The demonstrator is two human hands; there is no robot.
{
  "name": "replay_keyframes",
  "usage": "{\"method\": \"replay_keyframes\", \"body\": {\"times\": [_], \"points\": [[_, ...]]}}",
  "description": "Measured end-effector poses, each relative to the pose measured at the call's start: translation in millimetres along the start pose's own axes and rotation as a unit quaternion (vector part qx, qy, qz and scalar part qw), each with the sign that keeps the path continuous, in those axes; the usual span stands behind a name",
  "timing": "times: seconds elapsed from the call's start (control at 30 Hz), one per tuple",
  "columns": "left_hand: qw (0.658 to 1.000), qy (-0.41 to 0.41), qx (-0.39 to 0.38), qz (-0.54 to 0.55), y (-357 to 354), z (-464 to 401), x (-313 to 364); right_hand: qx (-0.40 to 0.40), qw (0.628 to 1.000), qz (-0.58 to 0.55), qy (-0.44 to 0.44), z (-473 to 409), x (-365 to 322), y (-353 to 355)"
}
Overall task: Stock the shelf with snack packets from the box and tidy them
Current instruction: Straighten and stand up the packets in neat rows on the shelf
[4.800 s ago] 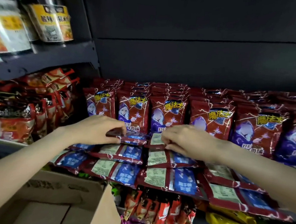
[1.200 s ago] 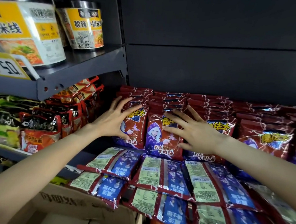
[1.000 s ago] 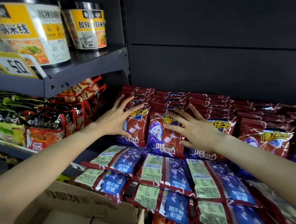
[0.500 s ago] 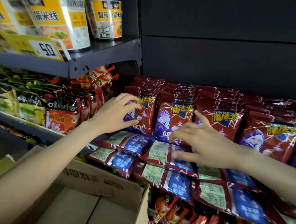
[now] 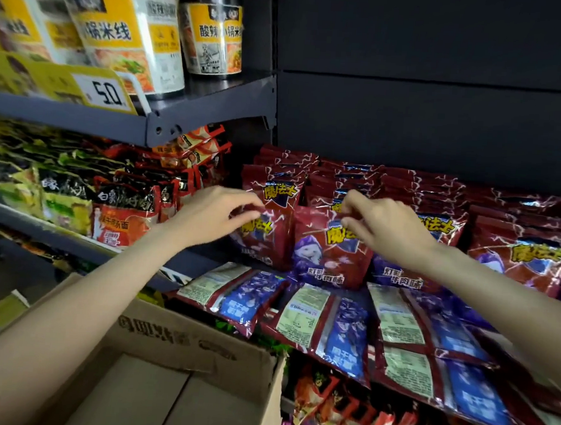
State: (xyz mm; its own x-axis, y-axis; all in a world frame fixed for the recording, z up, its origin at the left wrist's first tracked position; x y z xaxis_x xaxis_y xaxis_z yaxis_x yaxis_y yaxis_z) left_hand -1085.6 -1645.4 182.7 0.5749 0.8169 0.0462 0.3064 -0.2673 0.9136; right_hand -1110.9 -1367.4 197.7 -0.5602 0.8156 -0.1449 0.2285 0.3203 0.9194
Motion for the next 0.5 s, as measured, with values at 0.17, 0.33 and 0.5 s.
{"method": "replay_keyframes", "body": {"times": [0.17,0.33,0.5], "points": [[0.993,-0.027,0.07,-0.096,-25.1,-48.1,-20.3,0.041,0.994,0.091,-0.046,-32.7,9.2,-21.2],[0.981,-0.089,0.11,-0.13,-43.0,-39.8,-22.1,0.09,0.973,0.194,0.085,-21.9,6.2,-29.8],[0.985,-0.087,-0.073,-0.133,-57.3,-12.7,-31.5,0.028,0.945,0.262,0.192,3.2,4.2,-55.8]]}}
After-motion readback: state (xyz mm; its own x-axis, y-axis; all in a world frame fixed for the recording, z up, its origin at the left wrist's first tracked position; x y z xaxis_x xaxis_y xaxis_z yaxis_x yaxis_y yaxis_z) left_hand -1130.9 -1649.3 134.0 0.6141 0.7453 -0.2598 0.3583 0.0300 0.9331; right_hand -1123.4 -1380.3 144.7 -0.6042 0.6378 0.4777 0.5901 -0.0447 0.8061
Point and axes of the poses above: each hand's wrist, its own z-axis away from the middle knuckle, its own y-axis out of the back of the hand, x = y × z, the point moved 2 cm from there along -z, towards the middle knuckle, and after that the axes turned 10 degrees about -y, right-handed, at the moved point
